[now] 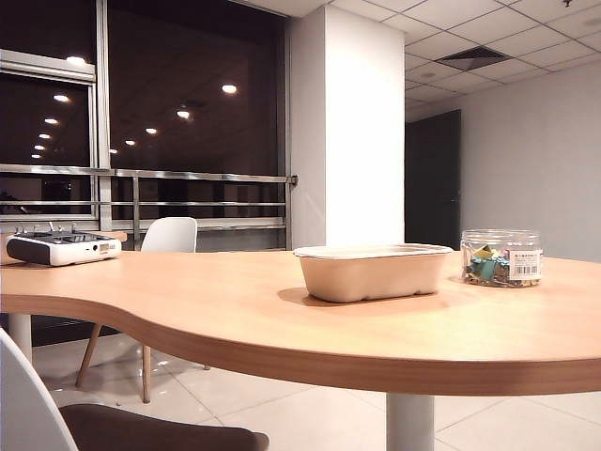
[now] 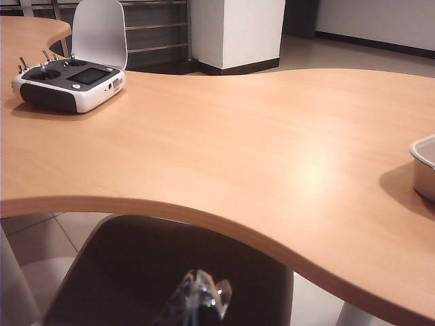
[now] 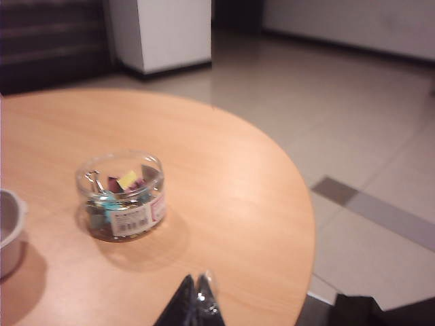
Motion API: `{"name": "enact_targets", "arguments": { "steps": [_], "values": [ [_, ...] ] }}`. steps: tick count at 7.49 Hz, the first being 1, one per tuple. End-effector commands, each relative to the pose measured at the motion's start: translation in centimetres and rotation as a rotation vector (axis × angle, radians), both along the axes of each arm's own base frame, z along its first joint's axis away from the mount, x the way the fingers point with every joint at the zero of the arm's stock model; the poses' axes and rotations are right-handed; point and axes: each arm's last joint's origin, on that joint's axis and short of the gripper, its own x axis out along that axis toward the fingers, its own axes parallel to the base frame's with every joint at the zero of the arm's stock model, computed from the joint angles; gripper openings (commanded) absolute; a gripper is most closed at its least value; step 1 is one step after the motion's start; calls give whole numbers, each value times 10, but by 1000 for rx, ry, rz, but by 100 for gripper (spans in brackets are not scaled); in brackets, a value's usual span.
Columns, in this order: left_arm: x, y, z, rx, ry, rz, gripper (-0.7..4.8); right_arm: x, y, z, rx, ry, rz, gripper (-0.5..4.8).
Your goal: Pick up the box filled with clips, pour some clips from it into the rectangular paper box, and then put the clip box back on the table.
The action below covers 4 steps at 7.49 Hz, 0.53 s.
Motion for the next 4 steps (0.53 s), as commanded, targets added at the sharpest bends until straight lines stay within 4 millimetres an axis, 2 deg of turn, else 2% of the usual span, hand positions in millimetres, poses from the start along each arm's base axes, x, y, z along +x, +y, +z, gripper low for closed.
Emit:
{"name": "enact_targets", "arguments": {
  "steps": [1, 2, 4],
  "values": [
    [0, 0, 1, -3, -9, 0, -5, -24, -3, -31, 12, -132, -47, -1],
    [0, 0, 1, -3, -9, 0, -5, -31, 0, -29, 9, -165, 57, -1],
    [0, 0, 1, -3, -8, -5, -5, -30, 1, -33, 6, -127, 97, -1]
  ]
}}
